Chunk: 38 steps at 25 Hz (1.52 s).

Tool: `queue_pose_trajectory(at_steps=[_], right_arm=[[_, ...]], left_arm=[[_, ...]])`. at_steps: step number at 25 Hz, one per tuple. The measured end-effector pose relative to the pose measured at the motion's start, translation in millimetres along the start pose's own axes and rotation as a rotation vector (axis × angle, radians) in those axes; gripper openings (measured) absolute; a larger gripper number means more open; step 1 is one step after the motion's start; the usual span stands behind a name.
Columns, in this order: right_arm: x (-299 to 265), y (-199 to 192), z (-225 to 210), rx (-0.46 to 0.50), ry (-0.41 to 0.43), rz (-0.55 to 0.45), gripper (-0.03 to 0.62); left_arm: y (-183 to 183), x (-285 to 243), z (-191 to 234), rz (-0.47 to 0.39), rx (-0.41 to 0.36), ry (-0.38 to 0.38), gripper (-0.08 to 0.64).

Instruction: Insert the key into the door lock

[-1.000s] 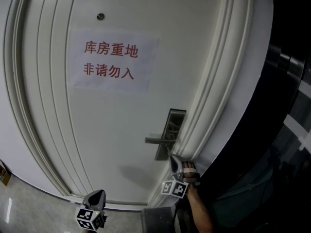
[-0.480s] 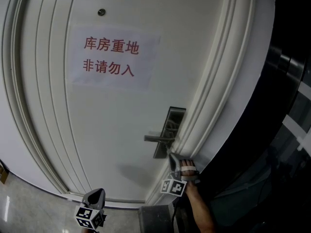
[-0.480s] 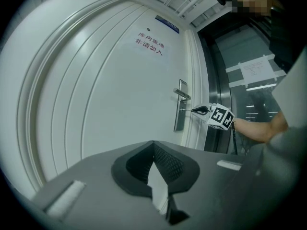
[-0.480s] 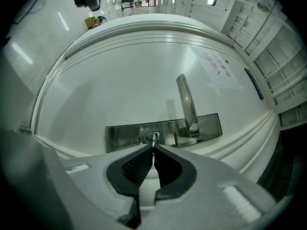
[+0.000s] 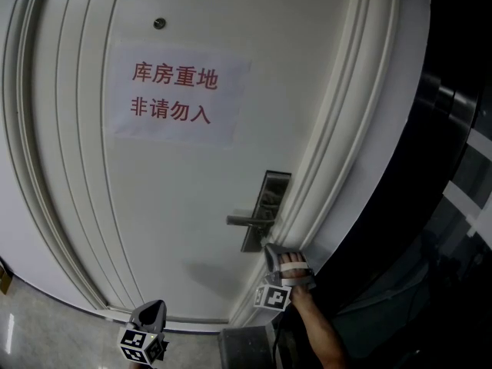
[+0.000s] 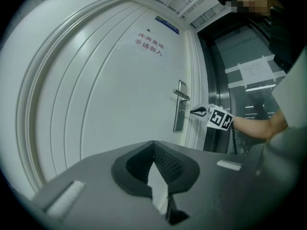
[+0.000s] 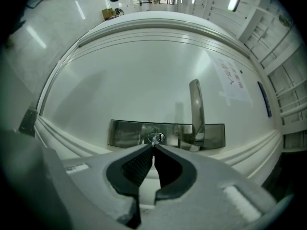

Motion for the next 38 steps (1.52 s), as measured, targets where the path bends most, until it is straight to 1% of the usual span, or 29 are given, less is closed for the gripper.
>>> queue_pose_trajectory(at_steps=[5, 11, 22, 32, 38], right_arm=[[0, 1, -5, 0.018, 0.006, 0.008, 0.012], [0, 2, -10, -0.034, 0.014, 0.014, 0.012], [-2, 0, -10, -0.049, 0.029, 0.037, 0.011], [-9, 7, -11, -0.071, 0.023, 0.052, 0.011], [-15, 10, -13, -0.084, 0.025, 0.061, 0.011]], left_arm=[[0, 0, 1, 0.0, -0.001, -0.004, 0.003], [0, 0, 0, -0.002, 0.002, -0.01, 0.003], [2, -1, 0, -0.006, -0.002, -0.015, 0.003], [2, 5, 3, -0.01, -0.001, -0.004, 0.003], [3, 10, 12, -0.009, 0.004, 0.016, 0.003]])
Point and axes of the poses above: the fingertips, and each gripper's own axes: x backward along the fingers, z to its left, y out of its top, the point moved 9 cm from there along x, backward along the fingers, and after that the axes turned 2 degrees about -z, right-handed, at the moved point
